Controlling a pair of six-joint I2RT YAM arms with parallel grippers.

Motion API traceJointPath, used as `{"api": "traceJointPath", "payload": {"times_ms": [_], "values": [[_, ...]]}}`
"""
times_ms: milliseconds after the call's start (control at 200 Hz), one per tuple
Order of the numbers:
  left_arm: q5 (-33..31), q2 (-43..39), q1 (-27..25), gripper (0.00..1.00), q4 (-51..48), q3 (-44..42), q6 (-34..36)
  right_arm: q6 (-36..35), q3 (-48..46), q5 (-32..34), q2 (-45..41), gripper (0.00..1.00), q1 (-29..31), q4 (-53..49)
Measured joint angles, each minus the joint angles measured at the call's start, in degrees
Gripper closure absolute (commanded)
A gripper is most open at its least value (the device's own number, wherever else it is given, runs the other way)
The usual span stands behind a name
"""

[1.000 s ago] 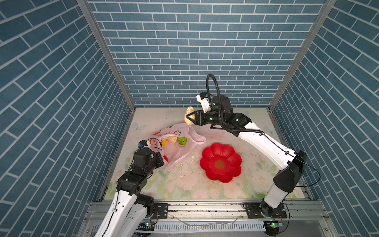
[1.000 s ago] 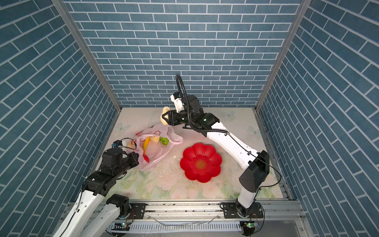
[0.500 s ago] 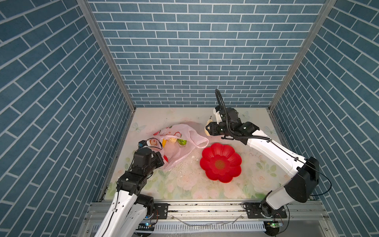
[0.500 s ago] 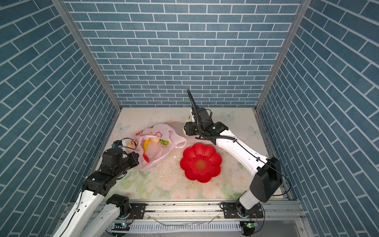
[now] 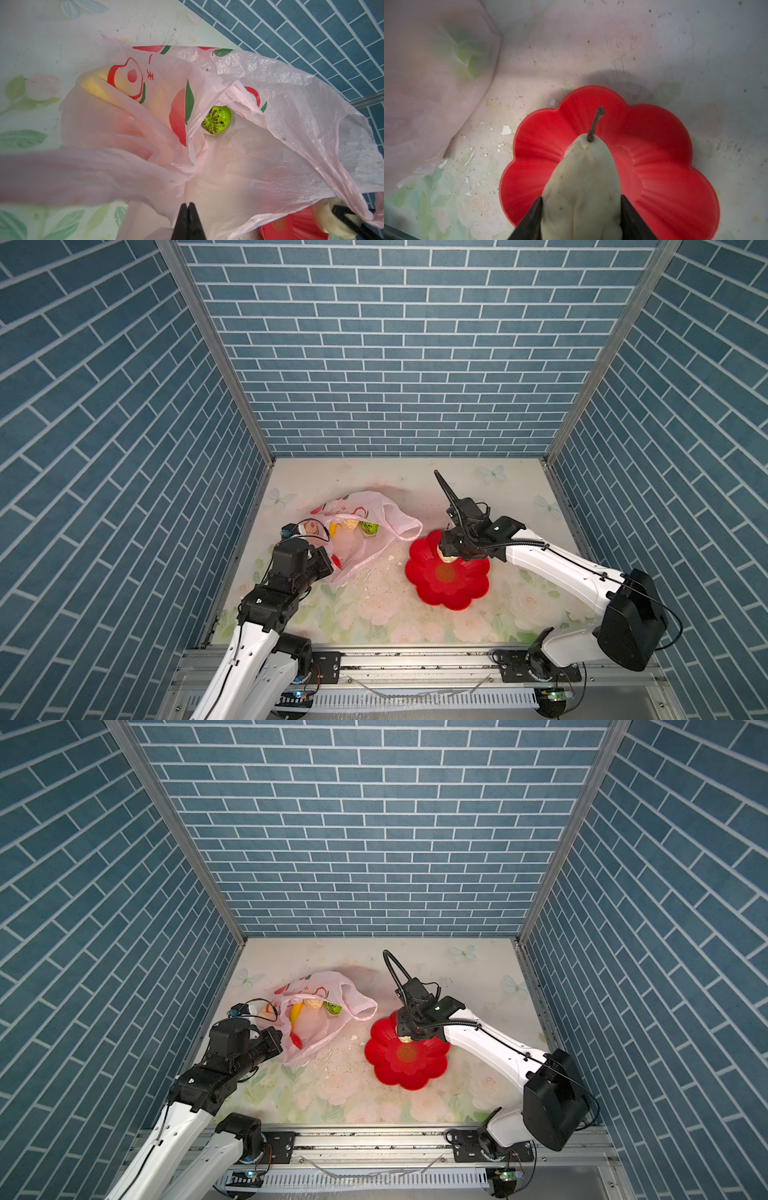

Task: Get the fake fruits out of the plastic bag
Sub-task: 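Carry the pear to the red plate and release it with the right gripper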

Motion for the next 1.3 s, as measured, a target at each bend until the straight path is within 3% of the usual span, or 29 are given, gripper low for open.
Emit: {"api": "traceJointPath", "payload": {"times_ms": [830,1300], "values": [[-0.92,-1.97,0.00,1.00,-0.52,-0.66,-0.57,7.58,-6.51,-2.78,8.37,0.71,1.70,8.46],[-1.29,-2.01,0.00,1.00,-0.92,-0.66,-0.57,8.15,-6.56,-2.84,8.81,0.42,1.70,9.16]]}}
